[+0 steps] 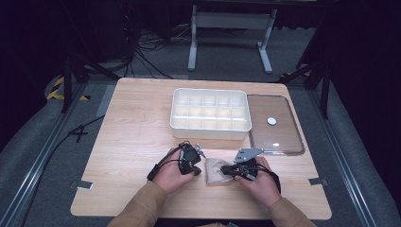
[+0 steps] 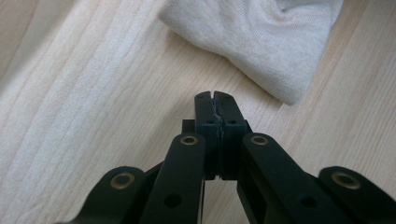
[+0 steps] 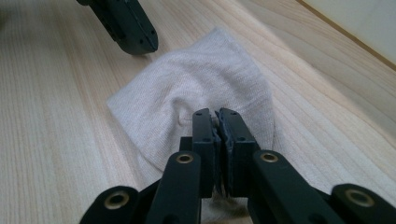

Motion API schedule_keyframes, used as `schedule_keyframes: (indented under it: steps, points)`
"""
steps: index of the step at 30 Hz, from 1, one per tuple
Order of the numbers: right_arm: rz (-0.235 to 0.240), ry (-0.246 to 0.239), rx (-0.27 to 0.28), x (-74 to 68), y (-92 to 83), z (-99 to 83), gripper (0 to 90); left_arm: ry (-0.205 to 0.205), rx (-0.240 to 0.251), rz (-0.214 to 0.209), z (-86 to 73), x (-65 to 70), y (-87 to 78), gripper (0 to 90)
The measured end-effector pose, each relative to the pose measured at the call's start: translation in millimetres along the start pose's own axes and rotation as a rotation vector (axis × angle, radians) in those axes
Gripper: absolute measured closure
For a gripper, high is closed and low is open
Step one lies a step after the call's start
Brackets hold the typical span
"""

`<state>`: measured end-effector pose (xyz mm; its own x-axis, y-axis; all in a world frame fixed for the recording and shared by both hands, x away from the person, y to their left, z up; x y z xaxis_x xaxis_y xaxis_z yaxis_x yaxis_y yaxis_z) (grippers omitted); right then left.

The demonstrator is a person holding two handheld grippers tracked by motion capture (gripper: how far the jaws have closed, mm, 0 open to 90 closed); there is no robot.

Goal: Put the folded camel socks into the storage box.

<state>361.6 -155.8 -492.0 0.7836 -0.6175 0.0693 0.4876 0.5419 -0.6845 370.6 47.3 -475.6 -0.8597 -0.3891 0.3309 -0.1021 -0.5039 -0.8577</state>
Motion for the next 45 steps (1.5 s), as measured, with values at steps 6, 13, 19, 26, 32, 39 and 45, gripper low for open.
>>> schedule_keyframes:
  steps: [6,13,19,26,32,39,45]
  points:
    - [0.0,-0.012,0.007,-2.8,0.5,0.5,85.7,0.029,-0.008,0.016,3.5,4.3,5.0,89.9]
    - [-0.002,-0.007,0.013,-5.1,0.4,-0.5,85.6,0.063,-0.016,0.021,9.7,9.9,9.8,90.0]
    - [-0.016,-0.016,0.025,-7.0,-0.1,-1.4,85.6,0.108,0.04,0.021,15.5,13.8,5.9,89.9]
    - [-0.054,-0.056,0.007,-15.7,-0.8,1.7,85.0,0.176,0.118,0.024,24.7,24.7,2.9,89.8]
    - [-0.062,-0.07,0.006,-22.6,0.6,3.9,84.9,0.194,0.114,0.027,27.4,30.0,7.4,89.4]
    - [-0.044,-0.069,0.001,-19.7,-3.5,5.2,81.0,0.181,0.102,0.051,24.0,27.4,5.1,88.9]
    - [-0.057,-0.062,-0.012,-10.9,-24.6,9.6,78.4,0.174,0.106,0.058,23.0,25.4,5.5,89.3]
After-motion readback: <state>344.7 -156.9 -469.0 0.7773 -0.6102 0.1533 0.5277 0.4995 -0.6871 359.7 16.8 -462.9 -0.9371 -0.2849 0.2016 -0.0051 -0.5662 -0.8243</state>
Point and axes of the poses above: each handheld gripper's, and its own axes: y roughly forward along the jaws, z roughly out of its top, x roughly to its right, the point moved 3 cm from there along y, roughly forward along the jaws, and after that the axes turned 12 degrees about -z, right-handed, at the moved point
